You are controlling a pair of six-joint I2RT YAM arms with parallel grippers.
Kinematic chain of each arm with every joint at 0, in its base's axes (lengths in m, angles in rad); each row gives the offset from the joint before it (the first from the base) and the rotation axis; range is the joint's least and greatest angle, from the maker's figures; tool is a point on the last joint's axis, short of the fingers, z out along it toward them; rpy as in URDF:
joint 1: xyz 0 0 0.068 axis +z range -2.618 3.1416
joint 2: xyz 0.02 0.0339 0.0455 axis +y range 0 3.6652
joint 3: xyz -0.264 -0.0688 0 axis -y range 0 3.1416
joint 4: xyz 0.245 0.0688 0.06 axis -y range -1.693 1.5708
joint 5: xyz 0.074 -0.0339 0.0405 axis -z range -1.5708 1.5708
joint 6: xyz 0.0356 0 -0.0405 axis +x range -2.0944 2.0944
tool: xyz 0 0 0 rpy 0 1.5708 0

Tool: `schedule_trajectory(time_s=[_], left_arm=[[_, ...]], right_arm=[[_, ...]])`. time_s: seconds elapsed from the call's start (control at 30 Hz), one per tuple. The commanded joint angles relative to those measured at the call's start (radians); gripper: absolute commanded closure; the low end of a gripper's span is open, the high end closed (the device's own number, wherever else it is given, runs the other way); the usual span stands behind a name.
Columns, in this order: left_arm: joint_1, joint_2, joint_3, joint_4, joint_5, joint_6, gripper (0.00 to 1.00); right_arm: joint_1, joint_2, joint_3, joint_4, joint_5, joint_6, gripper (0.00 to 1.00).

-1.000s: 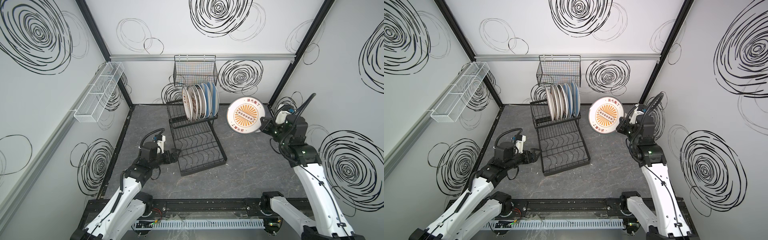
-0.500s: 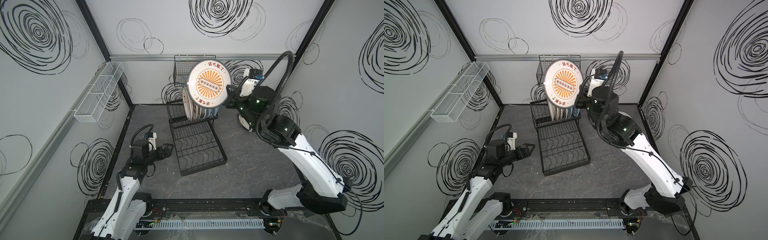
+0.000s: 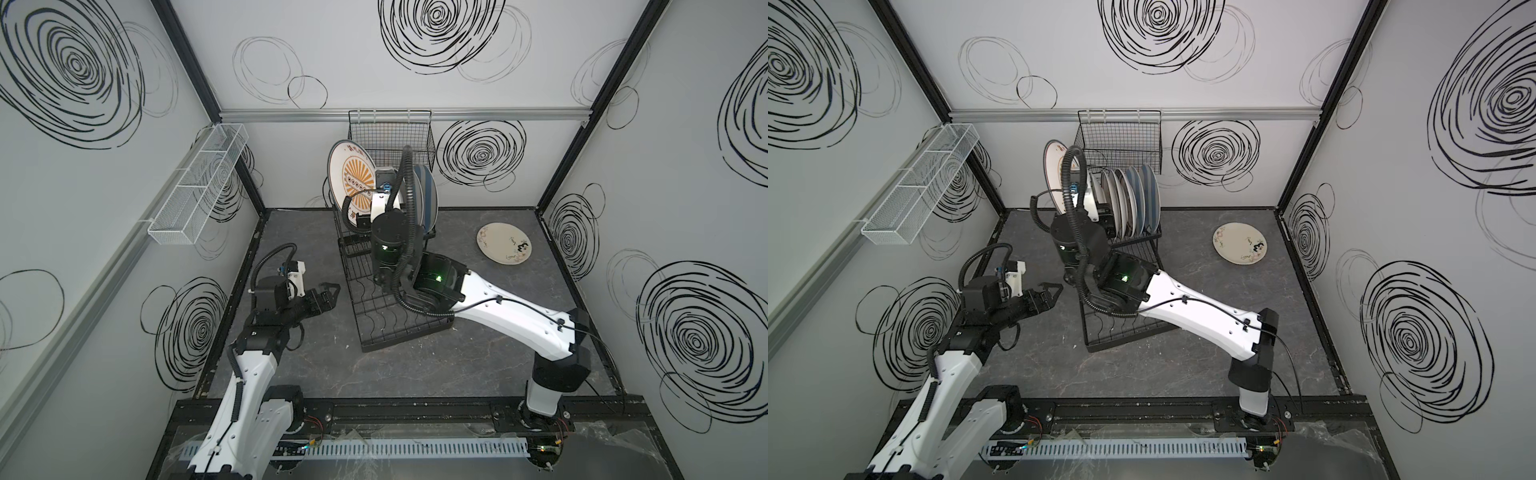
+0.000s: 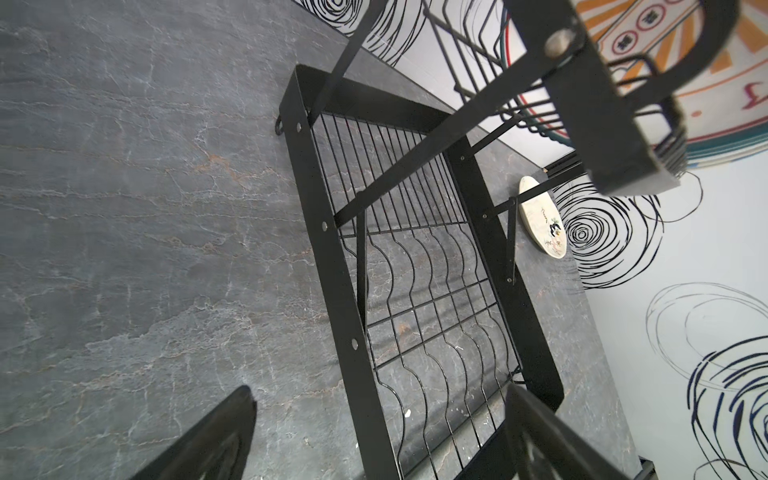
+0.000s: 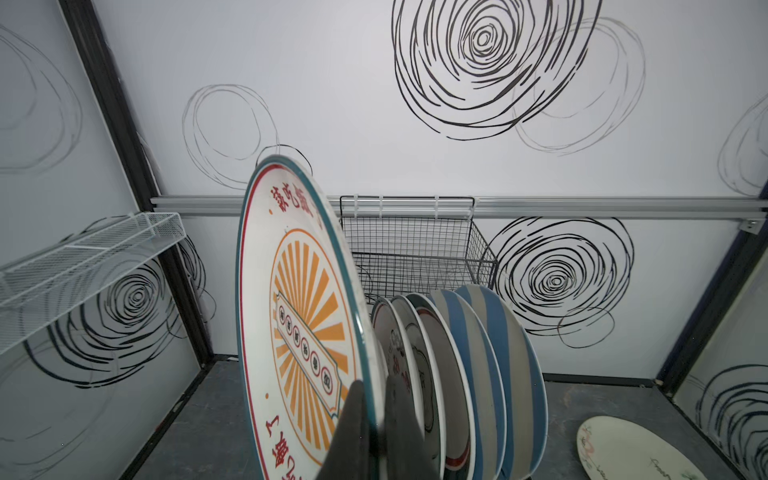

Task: Load the plates into the dish rack
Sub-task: 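Lift the orange-sunburst plate and carry it over the rack with the right gripper, then lower the orange-sunburst plate into the front rack slot with the right gripper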

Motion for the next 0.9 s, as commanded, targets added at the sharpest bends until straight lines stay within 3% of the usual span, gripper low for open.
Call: schedule_trajectory(time_s=[0.0, 0.2, 0.4, 0.87], left_arm=[[0.011, -0.007, 0.022, 0.010, 0.017, 0.030, 0.04], [0.010, -0.021, 0.006, 0.029, 0.018, 0.024, 0.04], [0.012, -0.021, -0.002, 0.043, 0.031, 0.022, 0.04], [0.007, -0.027, -0.008, 0.048, 0.029, 0.021, 0.04]], right_arm=[[-0.002, 0.012, 0.031, 0.165, 0.176, -0.104, 1.00], [-0.019, 0.098, 0.033, 0.241, 0.204, -0.183, 1.00], [-0.052, 0.230, 0.160, 0.201, 0.220, -0.248, 1.00], [-0.098, 0.308, 0.192, 0.151, 0.198, -0.217, 1.00]])
